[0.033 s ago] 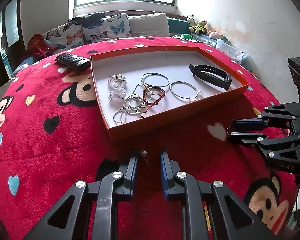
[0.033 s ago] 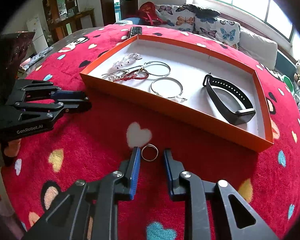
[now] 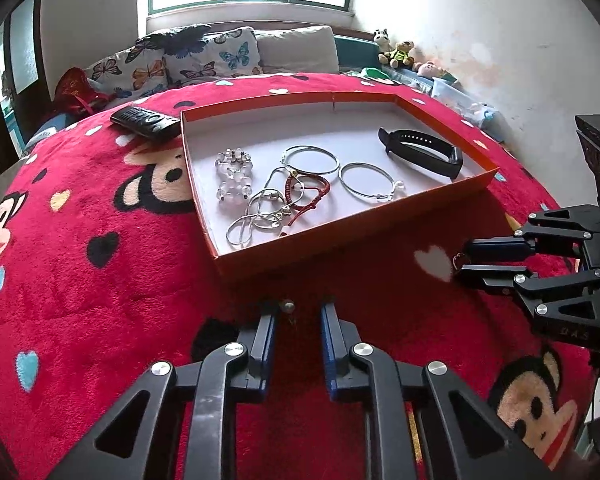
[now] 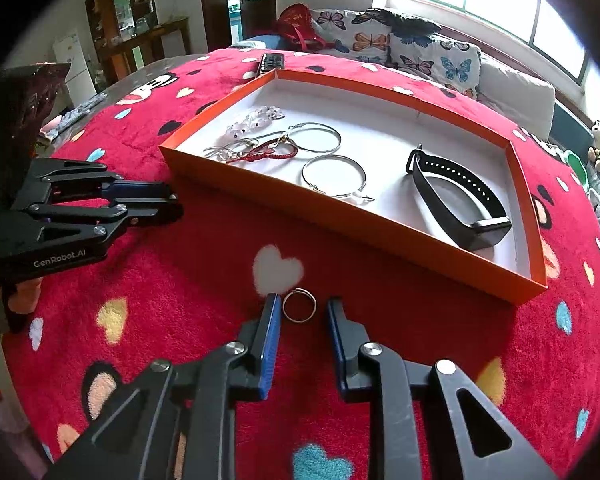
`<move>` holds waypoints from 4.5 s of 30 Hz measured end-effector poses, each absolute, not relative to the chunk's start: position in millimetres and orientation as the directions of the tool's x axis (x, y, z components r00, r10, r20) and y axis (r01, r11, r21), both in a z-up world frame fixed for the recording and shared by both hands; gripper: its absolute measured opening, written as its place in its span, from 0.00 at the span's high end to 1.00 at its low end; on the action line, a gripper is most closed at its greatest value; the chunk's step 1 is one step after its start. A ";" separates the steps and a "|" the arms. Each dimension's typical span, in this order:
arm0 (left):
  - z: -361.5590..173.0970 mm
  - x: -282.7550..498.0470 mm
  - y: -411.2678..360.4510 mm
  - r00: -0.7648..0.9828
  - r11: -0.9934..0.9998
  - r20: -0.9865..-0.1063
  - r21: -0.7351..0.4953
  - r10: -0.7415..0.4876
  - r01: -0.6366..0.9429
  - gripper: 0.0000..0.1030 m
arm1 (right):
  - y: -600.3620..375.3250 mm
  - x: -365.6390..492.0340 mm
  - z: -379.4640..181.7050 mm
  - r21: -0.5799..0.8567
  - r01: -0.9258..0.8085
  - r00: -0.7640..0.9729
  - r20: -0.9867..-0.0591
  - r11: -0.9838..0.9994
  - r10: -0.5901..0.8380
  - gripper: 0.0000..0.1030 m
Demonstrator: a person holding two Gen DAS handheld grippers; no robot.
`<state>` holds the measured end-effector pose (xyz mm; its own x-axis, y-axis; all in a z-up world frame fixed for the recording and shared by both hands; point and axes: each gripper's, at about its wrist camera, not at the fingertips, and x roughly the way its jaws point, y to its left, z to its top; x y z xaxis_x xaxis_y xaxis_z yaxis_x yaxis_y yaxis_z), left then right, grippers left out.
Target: Organize jewelry
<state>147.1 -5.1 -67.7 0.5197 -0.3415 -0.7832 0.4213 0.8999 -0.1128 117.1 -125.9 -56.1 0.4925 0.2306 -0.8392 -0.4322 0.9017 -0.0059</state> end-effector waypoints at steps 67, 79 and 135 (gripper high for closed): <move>38.2 166.5 -29.6 0.630 0.884 -0.672 -0.083 -0.391 0.460 0.93 | -165.4 139.7 11.8 0.045 -0.337 0.625 -0.736 0.940 0.259 0.80; 11.2 198.5 -36.5 0.577 0.872 -0.708 -0.115 -0.409 0.476 0.93 | -166.5 167.6 -3.2 0.082 -0.326 0.595 -0.756 0.942 0.272 0.80; -36.8 229.8 -61.0 0.479 0.869 -0.792 -0.125 -0.378 0.479 0.92 | -162.0 191.3 -35.0 0.129 -0.307 0.516 -0.810 0.943 0.279 0.80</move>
